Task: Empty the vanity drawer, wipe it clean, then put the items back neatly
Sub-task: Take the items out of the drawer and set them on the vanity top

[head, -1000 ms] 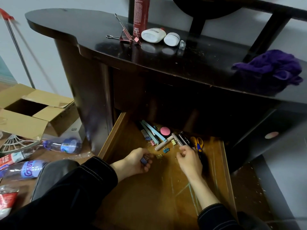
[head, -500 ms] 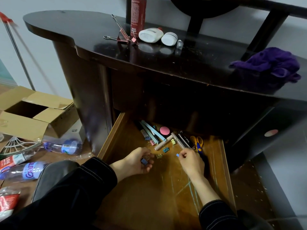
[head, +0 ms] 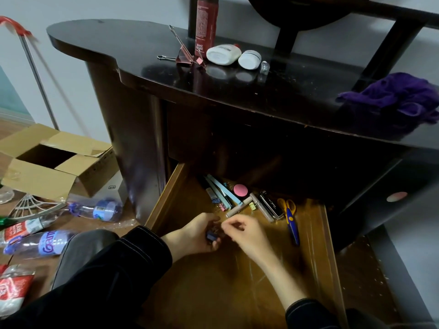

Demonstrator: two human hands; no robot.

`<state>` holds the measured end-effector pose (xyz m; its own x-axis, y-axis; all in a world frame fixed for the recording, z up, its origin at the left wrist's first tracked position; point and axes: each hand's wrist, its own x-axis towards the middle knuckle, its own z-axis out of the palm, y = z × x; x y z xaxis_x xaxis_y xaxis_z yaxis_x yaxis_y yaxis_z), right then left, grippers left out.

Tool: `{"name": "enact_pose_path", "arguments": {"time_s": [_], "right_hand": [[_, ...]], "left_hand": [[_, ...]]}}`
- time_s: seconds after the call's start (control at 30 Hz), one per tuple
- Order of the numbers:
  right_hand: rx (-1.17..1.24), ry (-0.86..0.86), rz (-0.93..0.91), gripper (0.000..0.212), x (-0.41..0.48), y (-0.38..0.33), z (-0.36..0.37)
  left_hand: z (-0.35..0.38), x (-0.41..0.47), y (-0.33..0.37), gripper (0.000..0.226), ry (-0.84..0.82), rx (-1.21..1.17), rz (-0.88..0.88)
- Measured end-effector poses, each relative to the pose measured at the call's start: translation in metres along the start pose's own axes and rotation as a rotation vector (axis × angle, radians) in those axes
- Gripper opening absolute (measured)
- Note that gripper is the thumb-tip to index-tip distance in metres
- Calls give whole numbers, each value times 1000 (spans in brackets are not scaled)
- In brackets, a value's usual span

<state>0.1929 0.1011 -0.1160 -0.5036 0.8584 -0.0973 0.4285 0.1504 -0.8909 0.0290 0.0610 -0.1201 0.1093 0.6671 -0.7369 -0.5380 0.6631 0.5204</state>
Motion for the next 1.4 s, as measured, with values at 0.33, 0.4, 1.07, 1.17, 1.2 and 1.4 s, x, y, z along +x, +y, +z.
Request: {"name": "enact_pose_path", "arguments": {"time_s": [0.33,0.4,1.07,1.17,1.2,1.4], "right_hand": [[-649,22,-35,38,14,45,-8],[-700,38,-74,30,16,48,-4],[-121,21,-63,10,0,3,12],[-124,179,-28,13,6,12,-1],[-136,226,1,15,9,16,-5],[-364,262,137,36,26,37,-20]], "left_hand": [[0,-3,2,21,105,17,23],[1,-4,3,21,109,7,18],[-3,2,3,20,55,-82,-36],[-5,3,4,20,52,9,8],[-4,3,4,20,50,26,29],[-3,-2,7,14,72,42,92]]}}
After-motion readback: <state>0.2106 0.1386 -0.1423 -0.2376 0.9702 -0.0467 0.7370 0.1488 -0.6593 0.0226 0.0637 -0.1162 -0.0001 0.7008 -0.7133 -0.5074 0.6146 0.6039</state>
